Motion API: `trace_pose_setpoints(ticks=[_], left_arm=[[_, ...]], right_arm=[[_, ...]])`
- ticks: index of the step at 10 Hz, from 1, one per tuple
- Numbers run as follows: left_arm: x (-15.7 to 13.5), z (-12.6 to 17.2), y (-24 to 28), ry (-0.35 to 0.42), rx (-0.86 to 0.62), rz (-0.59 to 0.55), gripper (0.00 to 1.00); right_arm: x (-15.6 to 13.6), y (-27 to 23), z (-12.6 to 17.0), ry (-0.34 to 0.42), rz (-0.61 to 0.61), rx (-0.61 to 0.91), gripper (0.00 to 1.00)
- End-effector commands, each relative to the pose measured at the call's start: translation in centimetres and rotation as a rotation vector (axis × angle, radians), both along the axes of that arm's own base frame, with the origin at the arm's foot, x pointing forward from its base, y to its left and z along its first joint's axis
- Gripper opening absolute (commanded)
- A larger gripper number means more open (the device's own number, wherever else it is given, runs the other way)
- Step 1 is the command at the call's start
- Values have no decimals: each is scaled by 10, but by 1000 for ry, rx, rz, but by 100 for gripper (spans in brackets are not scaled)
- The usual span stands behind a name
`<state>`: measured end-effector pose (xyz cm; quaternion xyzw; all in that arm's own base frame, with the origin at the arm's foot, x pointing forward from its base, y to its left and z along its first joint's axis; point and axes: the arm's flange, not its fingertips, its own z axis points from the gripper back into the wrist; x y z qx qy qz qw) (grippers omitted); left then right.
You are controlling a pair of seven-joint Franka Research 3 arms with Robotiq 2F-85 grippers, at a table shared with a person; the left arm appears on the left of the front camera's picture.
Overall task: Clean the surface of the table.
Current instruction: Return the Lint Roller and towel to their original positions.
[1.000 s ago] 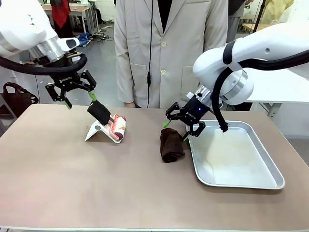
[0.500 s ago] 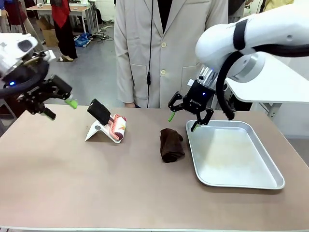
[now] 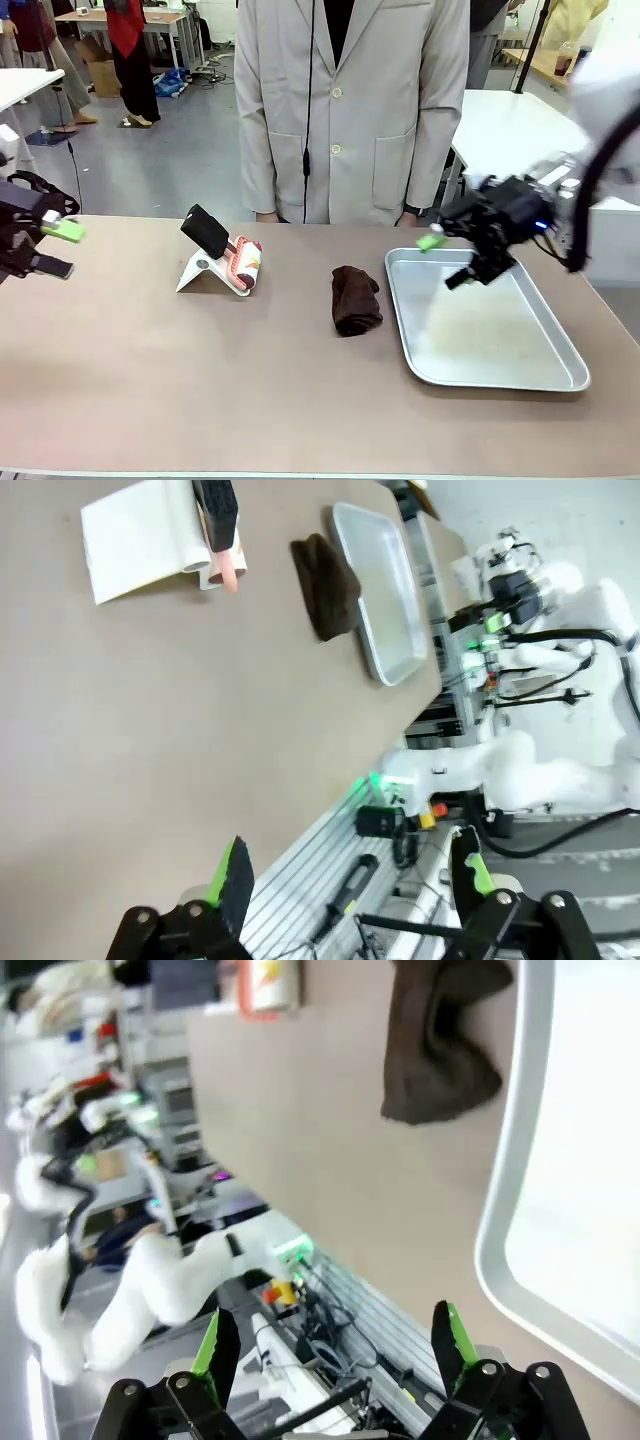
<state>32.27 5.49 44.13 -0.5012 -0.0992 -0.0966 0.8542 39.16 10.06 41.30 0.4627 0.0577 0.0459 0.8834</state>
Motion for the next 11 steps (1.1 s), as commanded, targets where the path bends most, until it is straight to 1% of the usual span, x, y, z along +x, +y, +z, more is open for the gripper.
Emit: trace_pose_setpoints(ticks=[1, 2, 3, 4, 5, 6, 7, 8, 11], left_arm=[[34, -15, 31, 14, -145, -24, 100], [46, -24, 49, 0, -202, -47, 100], [55, -34, 66, -30, -250, -24, 100], [61, -43, 76, -24, -280, 17, 100], [67, -51, 85, -42, -292, 19, 100], [73, -59, 93, -30, -304, 63, 100], [77, -61, 94, -9, -302, 67, 100], [64, -58, 89, -14, -282, 51, 100], [64, -58, 89, -14, -282, 51, 100]], right_arm=[[-18, -62, -13, -73, 19, 190, 100], [-25, -98, -25, -110, -23, 279, 100], [-29, -123, -37, -145, -62, 348, 100], [-29, -142, -49, -161, -132, 394, 100], [-29, -155, -59, -195, -201, 438, 100], [-28, -161, -66, -228, -249, 484, 100], [-25, -159, -68, -223, -288, 490, 100], [-38, -169, -58, -172, -218, 410, 100], [-38, -169, -58, -172, -218, 410, 100]])
